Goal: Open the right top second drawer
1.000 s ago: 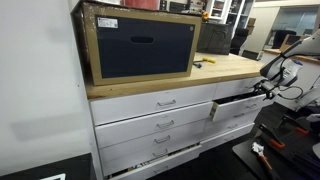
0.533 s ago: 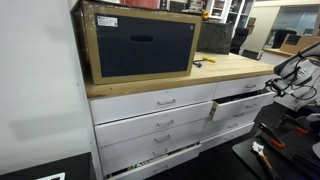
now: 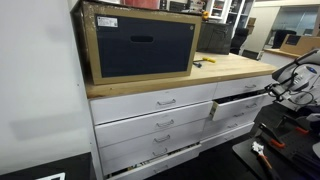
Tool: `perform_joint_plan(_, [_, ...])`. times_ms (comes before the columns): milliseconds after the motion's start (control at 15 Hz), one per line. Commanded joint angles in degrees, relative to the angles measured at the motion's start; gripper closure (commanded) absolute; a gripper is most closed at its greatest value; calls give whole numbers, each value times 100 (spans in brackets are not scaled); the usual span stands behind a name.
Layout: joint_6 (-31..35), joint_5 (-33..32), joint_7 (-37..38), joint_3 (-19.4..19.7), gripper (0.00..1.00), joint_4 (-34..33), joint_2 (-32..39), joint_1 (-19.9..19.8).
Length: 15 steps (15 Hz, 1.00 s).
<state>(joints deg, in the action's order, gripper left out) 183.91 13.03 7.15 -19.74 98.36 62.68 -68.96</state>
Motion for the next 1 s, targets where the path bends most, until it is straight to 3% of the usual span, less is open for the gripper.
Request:
perform_joint_plan(0, [-174,102,162,143,0,-706,486,387])
perform_joint_plan(267, [-352,194,306,163,0,-1316,912,672])
perform_joint_plan(400, [-478,307,462,374,0,-1654,1092,951])
perform_joint_plan(800, [-1682,963,1630,2267,0,-1714,905,2319])
perform_joint_plan(933, [-2160,989,1895,2734,0,-1576,786,2652])
